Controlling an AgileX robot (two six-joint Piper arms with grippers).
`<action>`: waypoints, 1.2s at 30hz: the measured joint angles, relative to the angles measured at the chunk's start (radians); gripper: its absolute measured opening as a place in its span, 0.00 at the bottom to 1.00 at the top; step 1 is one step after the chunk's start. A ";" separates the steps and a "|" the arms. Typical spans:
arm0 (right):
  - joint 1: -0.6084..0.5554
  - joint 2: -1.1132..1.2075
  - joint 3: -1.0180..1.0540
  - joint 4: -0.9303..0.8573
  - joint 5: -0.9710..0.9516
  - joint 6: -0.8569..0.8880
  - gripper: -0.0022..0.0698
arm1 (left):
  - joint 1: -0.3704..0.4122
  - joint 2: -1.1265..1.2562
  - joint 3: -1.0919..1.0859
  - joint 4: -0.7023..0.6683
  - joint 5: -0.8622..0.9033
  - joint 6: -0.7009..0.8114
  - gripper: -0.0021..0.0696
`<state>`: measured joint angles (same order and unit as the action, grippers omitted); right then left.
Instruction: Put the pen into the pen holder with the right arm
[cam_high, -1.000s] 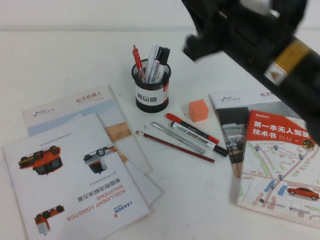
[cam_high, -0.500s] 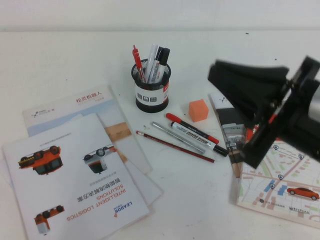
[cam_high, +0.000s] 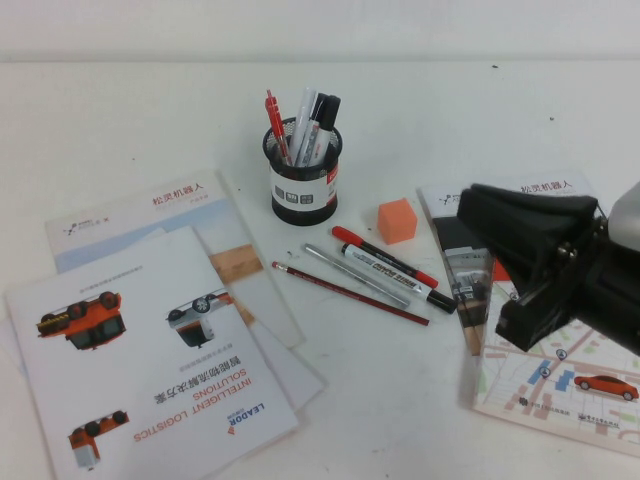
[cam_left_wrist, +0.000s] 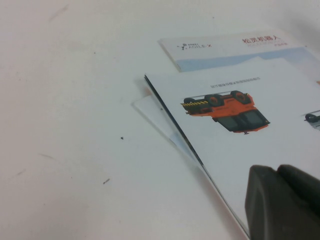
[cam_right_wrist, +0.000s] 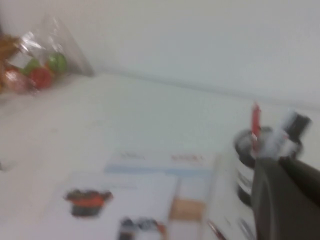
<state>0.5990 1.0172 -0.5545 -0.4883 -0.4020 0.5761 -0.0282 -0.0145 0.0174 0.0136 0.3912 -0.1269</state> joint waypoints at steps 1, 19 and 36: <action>0.000 -0.011 0.000 0.002 0.044 0.000 0.00 | 0.000 0.000 0.000 0.000 0.000 0.000 0.03; -0.387 -0.582 0.074 0.053 0.602 -0.089 0.00 | 0.000 0.000 0.000 0.000 0.000 0.000 0.03; -0.536 -0.896 0.425 0.215 0.541 -0.126 0.00 | 0.000 0.000 0.000 0.000 0.000 0.000 0.03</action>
<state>0.0625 0.1214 -0.1297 -0.2731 0.1389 0.4505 -0.0282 -0.0145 0.0174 0.0136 0.3912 -0.1269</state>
